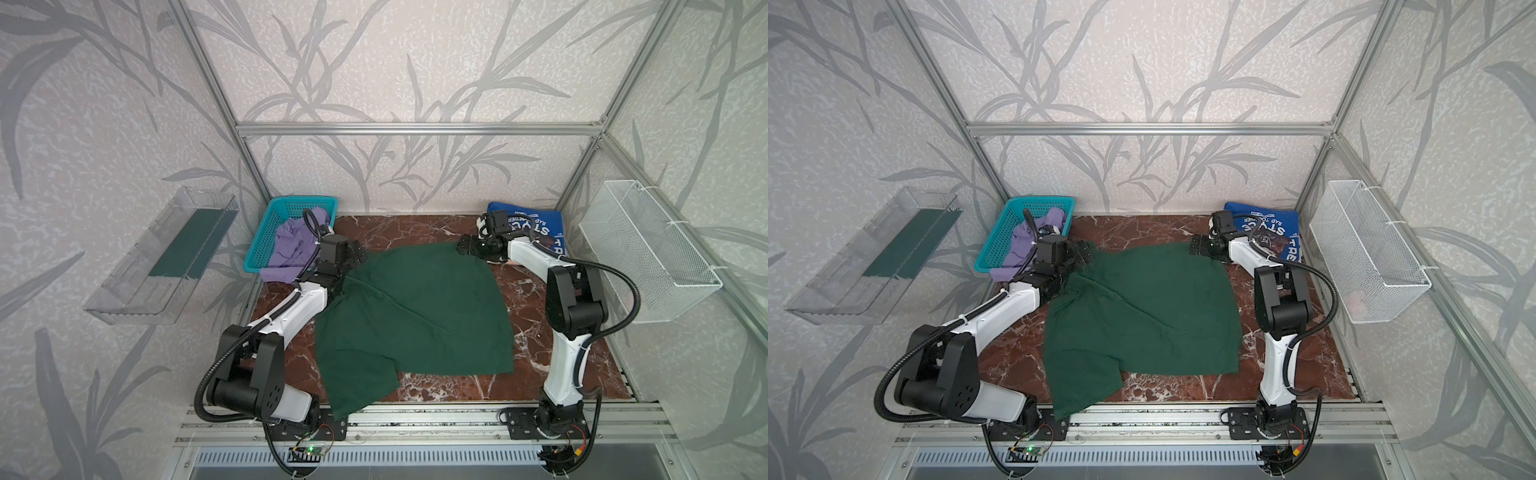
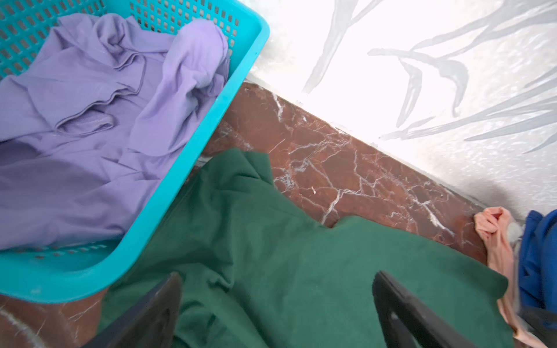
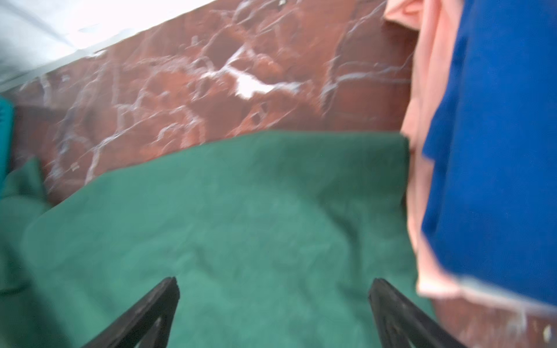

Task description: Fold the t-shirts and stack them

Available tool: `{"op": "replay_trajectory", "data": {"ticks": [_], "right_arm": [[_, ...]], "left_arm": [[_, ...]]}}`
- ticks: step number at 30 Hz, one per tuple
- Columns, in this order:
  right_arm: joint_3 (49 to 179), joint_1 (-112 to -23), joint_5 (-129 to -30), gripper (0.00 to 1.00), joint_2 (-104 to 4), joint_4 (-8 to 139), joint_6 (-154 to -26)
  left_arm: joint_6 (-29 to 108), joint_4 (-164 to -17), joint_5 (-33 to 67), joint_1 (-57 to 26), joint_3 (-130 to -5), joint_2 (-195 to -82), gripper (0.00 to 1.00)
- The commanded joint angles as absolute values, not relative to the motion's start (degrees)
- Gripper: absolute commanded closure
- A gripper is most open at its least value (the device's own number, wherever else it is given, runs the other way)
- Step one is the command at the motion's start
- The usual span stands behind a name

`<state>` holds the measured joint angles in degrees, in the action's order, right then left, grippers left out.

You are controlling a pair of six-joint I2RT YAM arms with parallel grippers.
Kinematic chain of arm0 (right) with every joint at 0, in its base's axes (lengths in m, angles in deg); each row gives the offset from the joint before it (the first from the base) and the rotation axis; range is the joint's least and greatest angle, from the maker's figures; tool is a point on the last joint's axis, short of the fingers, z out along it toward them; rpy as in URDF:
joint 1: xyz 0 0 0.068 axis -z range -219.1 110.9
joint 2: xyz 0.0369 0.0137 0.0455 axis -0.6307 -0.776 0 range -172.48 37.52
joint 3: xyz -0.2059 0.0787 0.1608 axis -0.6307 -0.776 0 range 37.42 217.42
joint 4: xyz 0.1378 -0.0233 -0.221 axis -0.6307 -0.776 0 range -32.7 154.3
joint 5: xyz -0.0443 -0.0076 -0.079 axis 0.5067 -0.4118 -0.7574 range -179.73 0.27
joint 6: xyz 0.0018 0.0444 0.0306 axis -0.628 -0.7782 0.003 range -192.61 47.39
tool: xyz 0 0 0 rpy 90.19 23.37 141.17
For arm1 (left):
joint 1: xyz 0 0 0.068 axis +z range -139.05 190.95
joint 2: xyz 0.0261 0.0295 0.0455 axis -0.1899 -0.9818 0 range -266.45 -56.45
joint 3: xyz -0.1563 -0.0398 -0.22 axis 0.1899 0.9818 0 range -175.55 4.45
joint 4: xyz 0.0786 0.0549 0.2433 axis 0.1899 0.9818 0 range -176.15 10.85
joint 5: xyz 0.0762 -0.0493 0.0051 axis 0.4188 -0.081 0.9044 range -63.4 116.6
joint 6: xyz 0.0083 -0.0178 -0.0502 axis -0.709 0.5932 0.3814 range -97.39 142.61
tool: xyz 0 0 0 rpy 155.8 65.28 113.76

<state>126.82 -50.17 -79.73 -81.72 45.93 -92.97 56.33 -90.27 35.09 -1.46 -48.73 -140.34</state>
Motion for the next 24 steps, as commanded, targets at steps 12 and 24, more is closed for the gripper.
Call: {"op": "replay_trajectory", "data": {"ticks": [12,24], "right_arm": [[138.6,-49.6,-86.7,0.04,-90.8,40.1,-87.9],[142.1,-49.6,-88.3,0.04,-92.7,38.2,-86.7]], "left_arm": [[54.0,-92.9,31.8,-0.9,-50.9,-141.6,0.01],[52.4,-92.2,26.7,-0.7,-52.4,-145.0,0.01]]}}
